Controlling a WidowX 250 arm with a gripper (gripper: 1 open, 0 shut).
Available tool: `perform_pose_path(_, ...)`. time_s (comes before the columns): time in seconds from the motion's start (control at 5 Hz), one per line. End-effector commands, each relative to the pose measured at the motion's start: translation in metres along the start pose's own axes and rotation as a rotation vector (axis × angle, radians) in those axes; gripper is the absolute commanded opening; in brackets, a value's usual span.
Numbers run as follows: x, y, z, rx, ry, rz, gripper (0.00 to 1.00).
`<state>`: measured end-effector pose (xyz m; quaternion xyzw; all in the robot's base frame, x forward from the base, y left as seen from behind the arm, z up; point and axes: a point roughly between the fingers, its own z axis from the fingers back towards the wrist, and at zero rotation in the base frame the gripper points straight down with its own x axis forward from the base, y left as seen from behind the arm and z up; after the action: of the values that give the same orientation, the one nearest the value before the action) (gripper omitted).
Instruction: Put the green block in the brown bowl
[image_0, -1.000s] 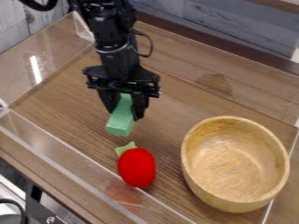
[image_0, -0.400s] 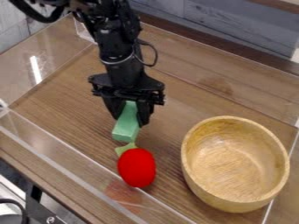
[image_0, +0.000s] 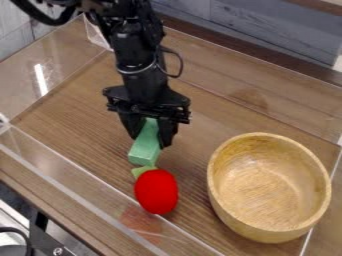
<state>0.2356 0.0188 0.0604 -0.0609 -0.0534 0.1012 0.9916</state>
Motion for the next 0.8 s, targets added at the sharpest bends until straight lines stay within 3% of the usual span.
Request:
perform_pose_path(0.0, 0.007, -0.017, 0.014, -0.011, -0.051, -0.034, 0.00)
perform_pose_path(0.4, -0.008, -0.070, 0.010, -0.036, -0.041, -0.100, 0.00)
perform_pose_path(0.6, -0.019, -0.116, 0.005, -0.046, -0.033, -0.108, 0.00)
